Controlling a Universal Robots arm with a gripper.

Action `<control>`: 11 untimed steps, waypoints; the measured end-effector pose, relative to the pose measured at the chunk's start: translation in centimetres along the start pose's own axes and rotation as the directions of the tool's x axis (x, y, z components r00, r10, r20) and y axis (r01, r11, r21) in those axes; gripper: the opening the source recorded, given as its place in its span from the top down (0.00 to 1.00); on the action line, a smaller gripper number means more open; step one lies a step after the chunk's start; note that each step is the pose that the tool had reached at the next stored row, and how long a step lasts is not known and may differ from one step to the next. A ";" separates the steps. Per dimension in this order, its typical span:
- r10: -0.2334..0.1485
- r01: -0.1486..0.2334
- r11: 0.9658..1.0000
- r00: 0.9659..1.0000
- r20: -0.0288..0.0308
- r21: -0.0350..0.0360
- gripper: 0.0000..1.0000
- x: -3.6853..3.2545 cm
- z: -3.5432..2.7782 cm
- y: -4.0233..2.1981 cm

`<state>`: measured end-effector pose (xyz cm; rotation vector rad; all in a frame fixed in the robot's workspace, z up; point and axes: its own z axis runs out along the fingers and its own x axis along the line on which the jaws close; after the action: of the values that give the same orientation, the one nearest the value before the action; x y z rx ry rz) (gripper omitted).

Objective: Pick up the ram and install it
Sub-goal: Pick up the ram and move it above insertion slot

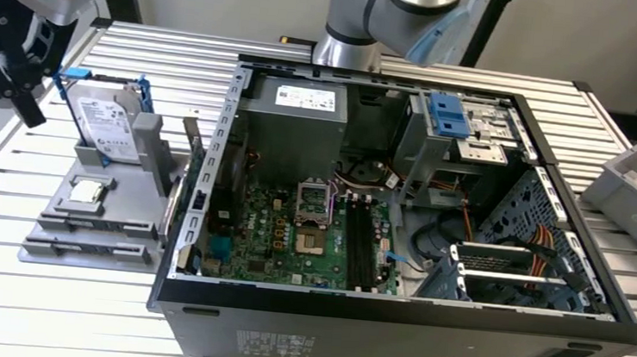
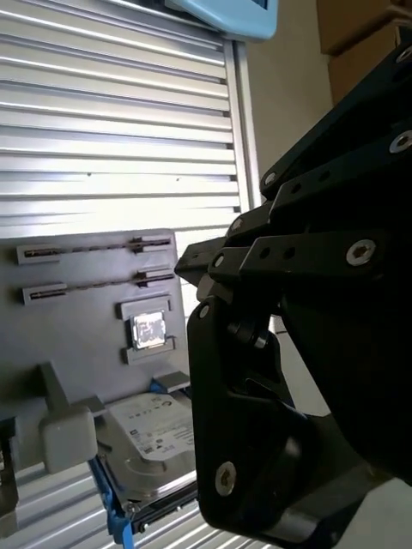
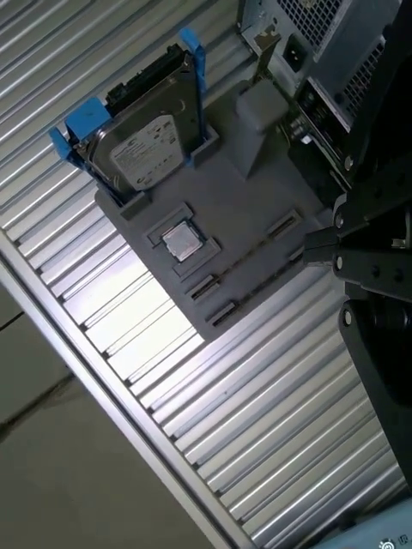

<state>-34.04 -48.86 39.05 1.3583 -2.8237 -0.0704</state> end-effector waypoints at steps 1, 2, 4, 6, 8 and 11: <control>-0.009 0.009 1.000 1.000 0.000 0.000 1.00 -0.01 0.01 -0.01; -0.018 0.018 1.000 1.000 -0.001 0.000 1.00 -0.02 0.01 -0.02; -0.036 0.036 0.999 0.999 -0.001 0.000 1.00 -0.05 0.01 -0.03; -0.054 0.054 0.999 0.999 -0.002 -0.001 1.00 -0.07 0.01 -0.03; -0.073 0.073 0.997 0.997 -0.003 -0.001 1.00 -0.08 0.01 -0.03; -0.105 0.105 0.994 0.994 -0.004 -0.002 1.00 -0.10 0.01 -0.04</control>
<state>-33.95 -48.80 39.04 1.5038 -2.7465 -0.0697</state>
